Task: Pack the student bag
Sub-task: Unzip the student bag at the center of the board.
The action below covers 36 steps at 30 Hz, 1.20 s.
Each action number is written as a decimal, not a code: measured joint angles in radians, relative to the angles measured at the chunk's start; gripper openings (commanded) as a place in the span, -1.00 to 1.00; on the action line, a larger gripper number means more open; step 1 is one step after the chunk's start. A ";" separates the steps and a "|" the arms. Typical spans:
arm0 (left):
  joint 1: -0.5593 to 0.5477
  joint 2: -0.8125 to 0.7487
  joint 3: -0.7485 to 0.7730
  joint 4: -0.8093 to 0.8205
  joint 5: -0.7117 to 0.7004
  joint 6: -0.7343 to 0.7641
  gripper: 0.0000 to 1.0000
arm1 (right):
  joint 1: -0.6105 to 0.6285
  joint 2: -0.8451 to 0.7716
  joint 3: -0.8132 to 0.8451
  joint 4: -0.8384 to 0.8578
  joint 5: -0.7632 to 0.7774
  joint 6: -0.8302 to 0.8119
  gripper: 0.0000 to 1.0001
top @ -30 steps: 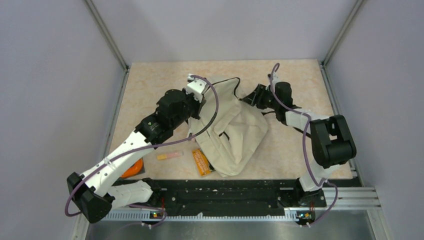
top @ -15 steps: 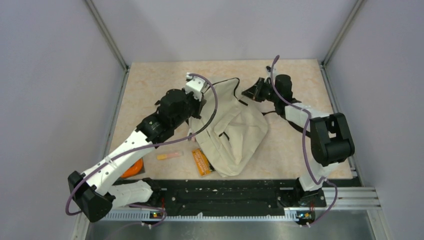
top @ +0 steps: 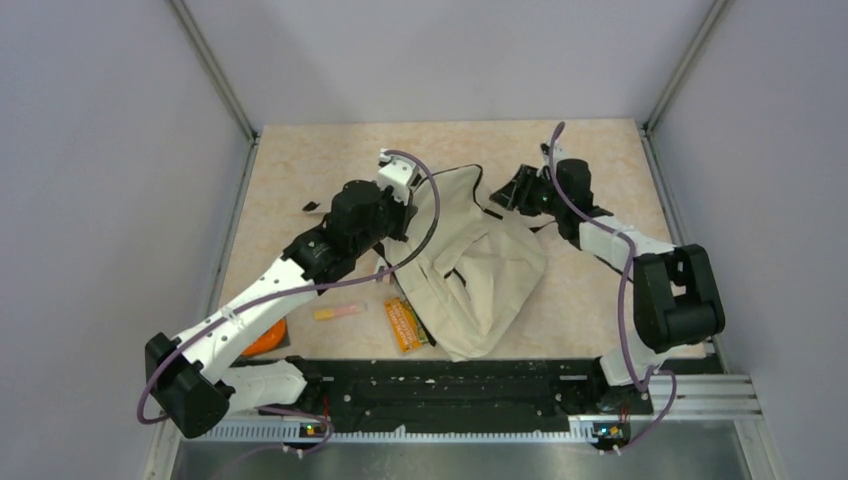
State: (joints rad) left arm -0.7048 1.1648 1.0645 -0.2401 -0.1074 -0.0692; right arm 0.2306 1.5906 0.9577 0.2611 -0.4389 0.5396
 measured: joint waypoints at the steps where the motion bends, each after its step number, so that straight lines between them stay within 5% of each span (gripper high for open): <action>1: 0.000 -0.001 -0.002 0.001 0.002 0.002 -1.00 | -0.001 0.000 -0.021 -0.008 0.006 0.003 0.07; 11: 0.000 -0.005 -0.005 0.002 0.010 0.019 -1.00 | -0.018 0.013 -0.132 -0.005 0.000 0.031 0.03; 27: 0.000 -0.016 -0.005 0.000 0.019 0.021 -1.00 | -0.018 0.129 -0.079 0.068 -0.114 0.071 -0.32; 36: 0.000 -0.016 -0.005 0.000 0.034 0.020 -1.00 | -0.017 0.154 -0.038 0.065 -0.182 0.078 -0.34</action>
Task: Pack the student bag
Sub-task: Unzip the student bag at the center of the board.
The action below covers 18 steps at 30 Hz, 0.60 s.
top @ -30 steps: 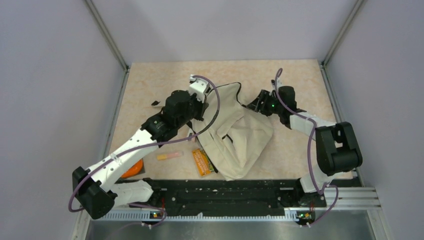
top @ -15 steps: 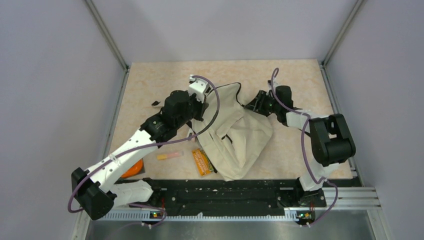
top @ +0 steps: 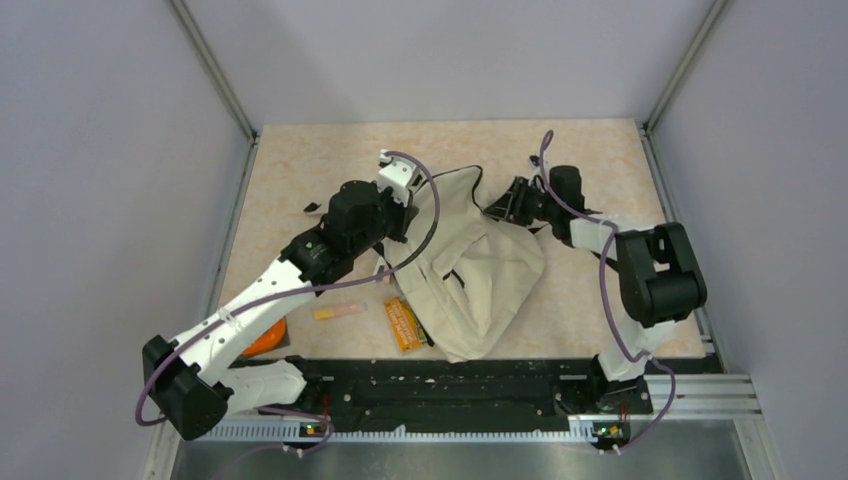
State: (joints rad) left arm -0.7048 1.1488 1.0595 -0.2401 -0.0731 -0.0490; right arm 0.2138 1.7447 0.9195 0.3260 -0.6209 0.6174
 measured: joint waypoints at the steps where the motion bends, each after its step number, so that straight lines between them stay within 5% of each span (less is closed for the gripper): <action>1: 0.000 0.000 0.000 0.000 0.002 0.000 -1.00 | 0.000 0.001 0.001 -0.005 -0.003 -0.004 -0.37; 6: 0.000 0.000 0.000 0.000 0.003 0.000 -1.00 | 0.006 0.023 0.012 -0.025 -0.010 -0.016 -0.97; 18: -0.002 0.002 -0.003 0.003 0.006 -0.063 -1.00 | 0.007 0.023 0.092 -0.074 -0.023 -0.011 -1.00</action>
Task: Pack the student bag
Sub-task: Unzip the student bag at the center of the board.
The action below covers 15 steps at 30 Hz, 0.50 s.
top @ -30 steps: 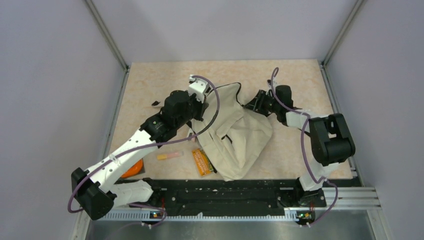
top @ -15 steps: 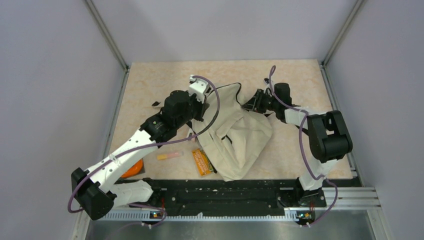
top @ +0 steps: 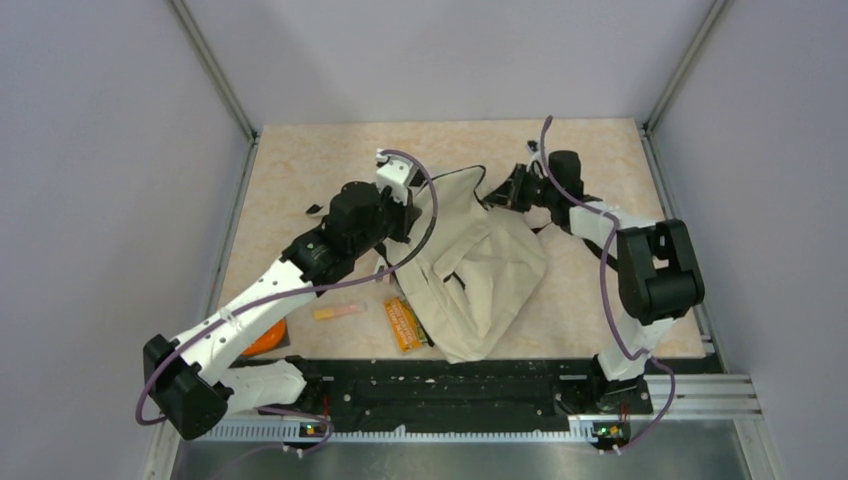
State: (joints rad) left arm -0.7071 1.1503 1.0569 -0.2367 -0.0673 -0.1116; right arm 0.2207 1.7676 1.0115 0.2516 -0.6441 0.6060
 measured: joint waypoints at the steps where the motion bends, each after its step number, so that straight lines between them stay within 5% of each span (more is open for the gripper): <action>1: -0.002 0.002 -0.005 0.008 0.002 -0.021 -1.00 | 0.001 -0.003 0.029 -0.013 0.001 0.000 -1.00; 15: -0.130 0.170 -0.177 0.287 -0.085 -0.354 -1.00 | 0.033 -0.028 0.309 -0.129 0.089 -0.021 -1.00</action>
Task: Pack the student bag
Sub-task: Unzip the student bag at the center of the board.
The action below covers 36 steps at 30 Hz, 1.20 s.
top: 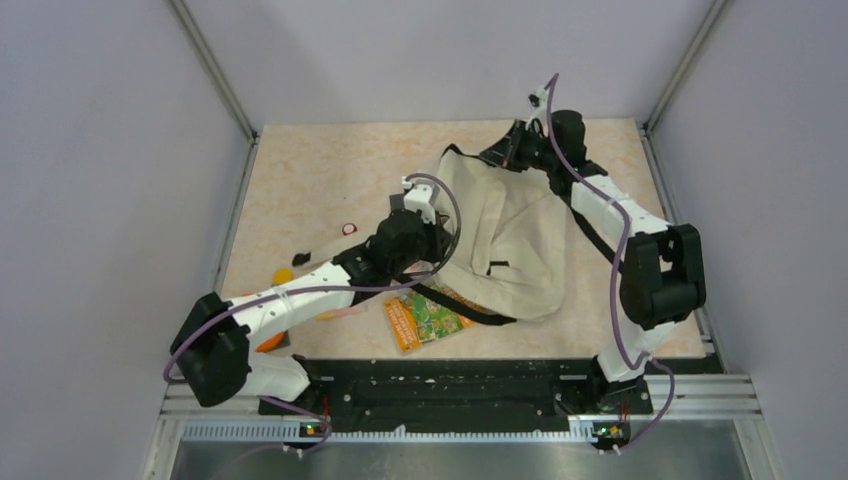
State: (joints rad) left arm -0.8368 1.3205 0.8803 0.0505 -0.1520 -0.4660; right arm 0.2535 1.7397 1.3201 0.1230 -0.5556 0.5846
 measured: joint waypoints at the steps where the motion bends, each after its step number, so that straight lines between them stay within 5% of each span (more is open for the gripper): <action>1: -0.006 0.013 0.000 0.016 -0.004 -0.013 -1.00 | 0.007 -0.002 0.008 -0.010 0.013 -0.011 -1.00; 9: -0.127 0.184 0.005 0.243 -0.051 -0.118 -1.00 | 0.048 -0.005 0.006 -0.127 0.147 -0.167 -1.00; 15: -0.202 0.241 0.010 0.256 -0.020 -0.142 0.25 | 0.049 -0.005 -0.034 -0.223 0.198 -0.288 -1.00; 19: -0.206 0.111 -0.034 0.163 -0.029 -0.133 0.55 | 0.052 -0.008 -0.053 -0.248 0.193 -0.339 -1.00; 26: -0.132 -0.138 -0.036 -0.008 -0.077 -0.129 0.42 | 0.070 -0.038 -0.087 -0.259 0.188 -0.402 -1.00; 30: -0.049 -0.111 -0.036 -0.010 -0.036 -0.145 0.17 | 0.091 -0.040 -0.098 -0.259 0.188 -0.410 -1.00; 36: 0.051 -0.034 -0.056 0.039 0.060 -0.192 0.15 | 0.098 -0.040 -0.115 -0.265 0.191 -0.412 -1.00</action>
State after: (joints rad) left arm -0.7856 1.2865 0.8238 0.0898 -0.0921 -0.6575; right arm 0.3511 1.6993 1.2053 -0.1417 -0.3649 0.1730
